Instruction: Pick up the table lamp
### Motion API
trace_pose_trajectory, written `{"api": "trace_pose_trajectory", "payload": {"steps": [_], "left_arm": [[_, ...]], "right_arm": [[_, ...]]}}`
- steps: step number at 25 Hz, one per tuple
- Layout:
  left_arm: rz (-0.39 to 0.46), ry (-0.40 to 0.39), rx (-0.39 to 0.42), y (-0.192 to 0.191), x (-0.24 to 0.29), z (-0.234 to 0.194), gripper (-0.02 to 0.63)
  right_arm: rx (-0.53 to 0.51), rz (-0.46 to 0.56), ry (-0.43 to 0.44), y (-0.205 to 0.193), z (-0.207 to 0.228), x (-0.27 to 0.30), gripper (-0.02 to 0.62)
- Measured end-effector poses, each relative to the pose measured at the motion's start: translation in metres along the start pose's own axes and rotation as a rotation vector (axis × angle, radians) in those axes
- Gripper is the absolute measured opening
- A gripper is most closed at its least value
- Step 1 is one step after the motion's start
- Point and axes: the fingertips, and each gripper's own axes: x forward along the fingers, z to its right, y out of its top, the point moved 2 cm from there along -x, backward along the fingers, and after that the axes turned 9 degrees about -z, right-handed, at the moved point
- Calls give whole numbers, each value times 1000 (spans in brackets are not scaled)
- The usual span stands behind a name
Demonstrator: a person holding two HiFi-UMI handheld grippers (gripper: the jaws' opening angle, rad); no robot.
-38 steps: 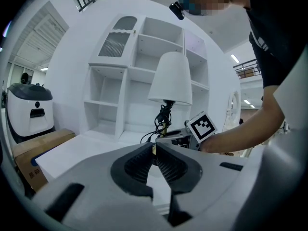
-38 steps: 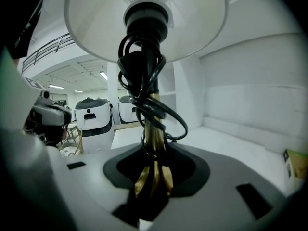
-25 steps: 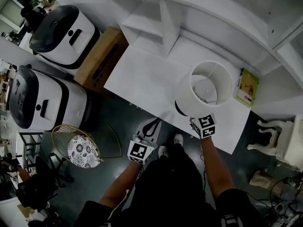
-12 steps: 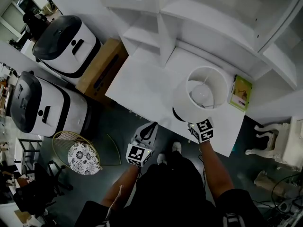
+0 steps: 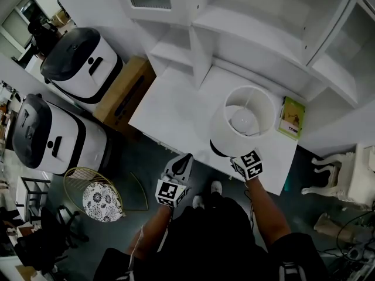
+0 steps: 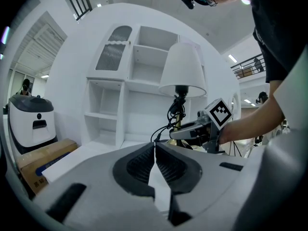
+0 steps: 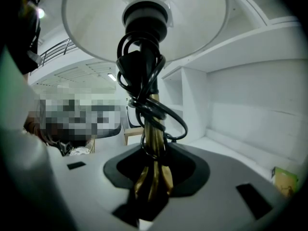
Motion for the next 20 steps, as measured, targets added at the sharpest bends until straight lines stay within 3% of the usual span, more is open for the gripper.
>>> {"api": "trace_pose_trajectory", "payload": {"steps": [20], "left_arm": [[-10,30,22,3,-6,-7,19]], "right_arm": [[-14,5,19,8,-2,-14,141]]}}
